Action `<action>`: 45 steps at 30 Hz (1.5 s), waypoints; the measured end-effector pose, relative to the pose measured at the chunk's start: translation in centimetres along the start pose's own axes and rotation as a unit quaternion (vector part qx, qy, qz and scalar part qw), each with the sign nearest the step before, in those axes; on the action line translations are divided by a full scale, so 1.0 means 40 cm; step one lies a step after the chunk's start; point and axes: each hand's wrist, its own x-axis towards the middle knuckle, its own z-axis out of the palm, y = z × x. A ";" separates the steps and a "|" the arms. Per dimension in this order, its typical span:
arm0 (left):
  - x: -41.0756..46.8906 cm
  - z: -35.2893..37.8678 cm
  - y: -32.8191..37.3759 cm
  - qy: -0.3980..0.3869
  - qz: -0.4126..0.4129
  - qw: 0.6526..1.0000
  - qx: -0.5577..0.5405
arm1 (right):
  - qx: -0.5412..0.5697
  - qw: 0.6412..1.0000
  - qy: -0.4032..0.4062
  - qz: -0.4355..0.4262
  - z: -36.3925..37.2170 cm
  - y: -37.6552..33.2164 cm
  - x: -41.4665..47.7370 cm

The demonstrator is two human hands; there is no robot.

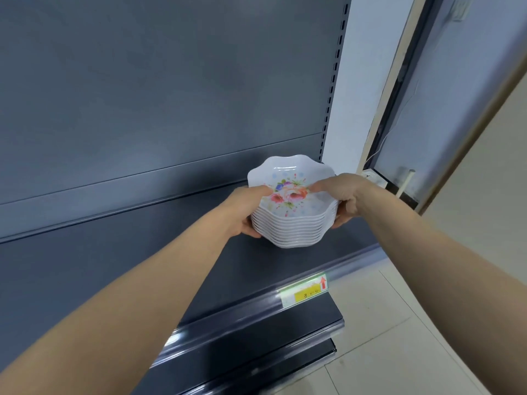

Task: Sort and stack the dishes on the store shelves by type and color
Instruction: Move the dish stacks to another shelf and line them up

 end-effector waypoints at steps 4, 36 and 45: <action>0.019 0.017 -0.005 0.016 -0.010 1.000 -0.004 | -0.020 0.999 -0.025 0.010 -0.012 0.003 0.047; -0.168 0.038 0.059 0.300 0.169 0.896 0.279 | -0.385 0.830 0.063 -0.399 -0.069 -0.086 -0.067; -0.443 -0.094 0.019 0.437 0.164 0.706 0.532 | -0.465 0.664 0.043 -0.583 0.114 -0.174 -0.281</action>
